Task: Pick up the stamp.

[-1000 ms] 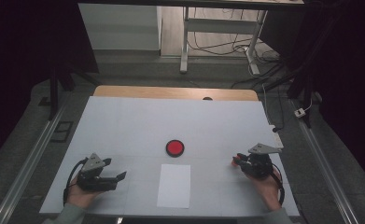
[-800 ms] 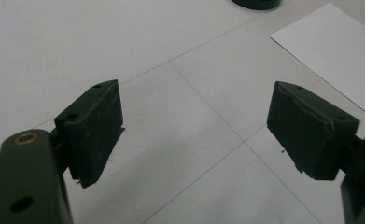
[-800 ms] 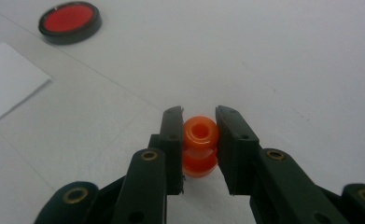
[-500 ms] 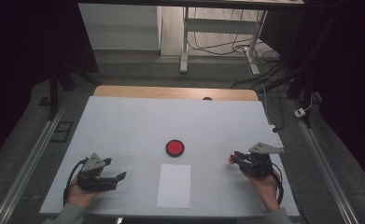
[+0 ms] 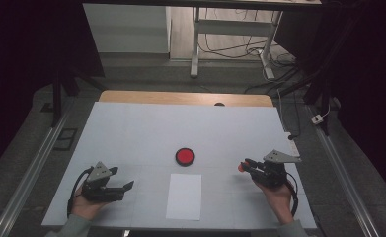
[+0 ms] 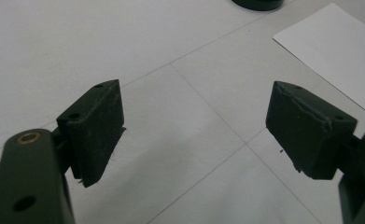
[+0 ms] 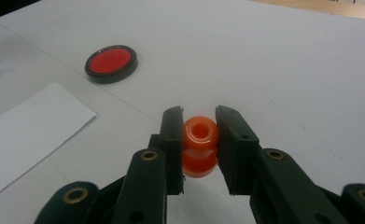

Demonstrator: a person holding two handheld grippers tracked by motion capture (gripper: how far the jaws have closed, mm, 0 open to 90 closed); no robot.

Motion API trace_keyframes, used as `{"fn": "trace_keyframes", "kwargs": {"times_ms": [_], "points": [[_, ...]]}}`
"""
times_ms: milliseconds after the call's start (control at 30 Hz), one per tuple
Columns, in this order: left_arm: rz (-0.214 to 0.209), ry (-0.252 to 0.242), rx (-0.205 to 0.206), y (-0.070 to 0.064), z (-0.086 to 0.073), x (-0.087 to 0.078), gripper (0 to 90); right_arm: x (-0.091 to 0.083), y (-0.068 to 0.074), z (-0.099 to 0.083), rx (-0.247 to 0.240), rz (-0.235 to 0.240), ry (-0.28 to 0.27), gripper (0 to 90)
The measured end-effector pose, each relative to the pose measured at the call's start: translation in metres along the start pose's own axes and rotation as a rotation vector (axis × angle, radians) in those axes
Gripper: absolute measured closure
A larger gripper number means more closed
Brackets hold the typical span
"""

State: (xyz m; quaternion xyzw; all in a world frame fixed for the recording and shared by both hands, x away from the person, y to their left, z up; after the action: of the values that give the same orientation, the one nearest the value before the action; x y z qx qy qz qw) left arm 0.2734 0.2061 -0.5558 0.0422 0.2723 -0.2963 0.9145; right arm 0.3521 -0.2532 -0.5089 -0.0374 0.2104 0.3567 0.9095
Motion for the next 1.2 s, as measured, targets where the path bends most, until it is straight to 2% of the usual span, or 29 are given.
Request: {"fn": "trace_keyframes", "kwargs": {"times_ms": [333, 1200], "points": [[-0.002, 0.005, 0.003, 0.001, 0.000, 0.000, 20.1, 0.002, 0.009, 0.005, 0.025, 0.045, -0.037, 71.9], [-0.006, -0.001, 0.002, -0.001, 0.002, 0.003, 20.8, 0.020, 0.043, 0.013, -0.003, 0.116, -0.061, 71.8]]}}
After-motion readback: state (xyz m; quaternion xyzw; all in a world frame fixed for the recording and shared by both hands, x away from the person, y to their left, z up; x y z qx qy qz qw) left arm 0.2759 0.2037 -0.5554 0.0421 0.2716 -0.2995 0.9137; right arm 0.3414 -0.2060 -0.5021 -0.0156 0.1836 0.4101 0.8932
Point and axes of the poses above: each handheld gripper's, and its own axes: x roughly forward along the jaws, z roughly out of its top, y roughly to its left, the point moved 5 cm from there along x, roughly forward along the jaws, and after that the axes turned 7 degrees about -y, right-handed, at the moved point
